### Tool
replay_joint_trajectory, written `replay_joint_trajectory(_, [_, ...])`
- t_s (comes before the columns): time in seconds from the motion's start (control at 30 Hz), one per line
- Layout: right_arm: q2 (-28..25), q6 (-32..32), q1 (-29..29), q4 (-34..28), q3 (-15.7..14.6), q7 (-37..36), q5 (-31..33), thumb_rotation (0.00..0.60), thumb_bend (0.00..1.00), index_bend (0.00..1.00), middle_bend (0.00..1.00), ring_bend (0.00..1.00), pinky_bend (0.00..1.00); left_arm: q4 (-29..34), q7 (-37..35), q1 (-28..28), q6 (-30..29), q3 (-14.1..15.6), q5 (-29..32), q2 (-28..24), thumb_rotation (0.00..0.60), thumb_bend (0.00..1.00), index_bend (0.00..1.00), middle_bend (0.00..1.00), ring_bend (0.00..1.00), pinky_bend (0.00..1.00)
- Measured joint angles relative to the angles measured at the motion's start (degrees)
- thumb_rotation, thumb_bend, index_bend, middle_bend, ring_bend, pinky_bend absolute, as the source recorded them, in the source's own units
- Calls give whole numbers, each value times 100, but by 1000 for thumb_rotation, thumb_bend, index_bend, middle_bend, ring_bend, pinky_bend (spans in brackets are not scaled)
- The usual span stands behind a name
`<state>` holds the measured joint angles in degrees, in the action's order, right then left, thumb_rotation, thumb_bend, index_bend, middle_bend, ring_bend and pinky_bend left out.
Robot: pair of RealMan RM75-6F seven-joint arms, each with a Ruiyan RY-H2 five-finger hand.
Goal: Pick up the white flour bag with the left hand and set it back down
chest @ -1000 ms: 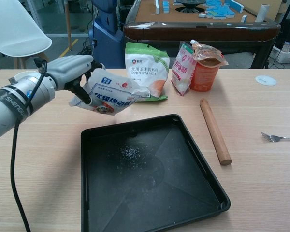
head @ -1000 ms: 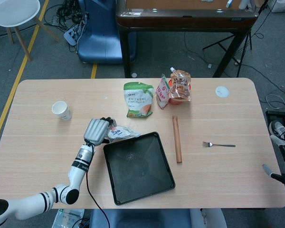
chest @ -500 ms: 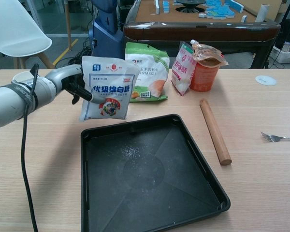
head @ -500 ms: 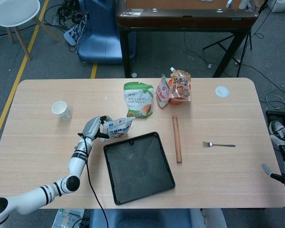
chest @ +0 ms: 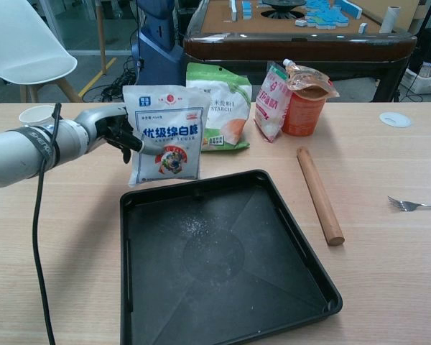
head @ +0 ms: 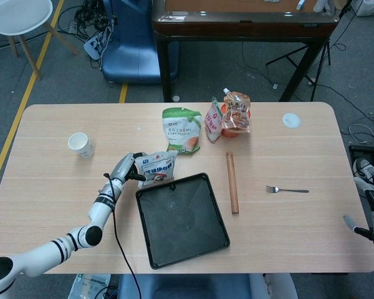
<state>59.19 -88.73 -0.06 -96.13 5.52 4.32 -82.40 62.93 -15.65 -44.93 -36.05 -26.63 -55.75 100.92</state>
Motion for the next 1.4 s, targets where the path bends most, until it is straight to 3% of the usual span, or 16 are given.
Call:
replay_joint_trajectory(0.2, [6,10,3,13,7,-3,20,600,174,192,282,204,218,-200,-534,-53,77,178,-588,33,600,209,439,475,335,469])
replay_joint_trajectory(0.33, [12,9,-1,27,11,-13,37,600,174,192,282,205,218,-309,-836,-108,129,303,-860,43,600,209,328,325,205,390])
replay_joint_trajectory(0.5, [28,12,-4,51,13,-31,49,600,174,192,283,204,218,-349,-1099,-164,158,432,-1084,6,600,209,189,217,139,333])
replay_joint_trajectory(0.63, [42,12,-9,74,11,-55,54,600,174,192,283,205,218,-280,-1247,-173,179,491,-1161,-77,600,209,143,203,127,319])
replay_joint_trajectory(1.1, [74,16,7,101,19,-72,27,600,174,192,283,205,218,594,-1469,-29,67,775,-1427,-747,600,209,177,203,128,309])
replay_joint_trajectory(1.4, [60,-3,-2,83,16,-76,16,600,174,192,283,204,218,894,-1466,29,-135,810,-1389,-962,600,209,168,199,121,264])
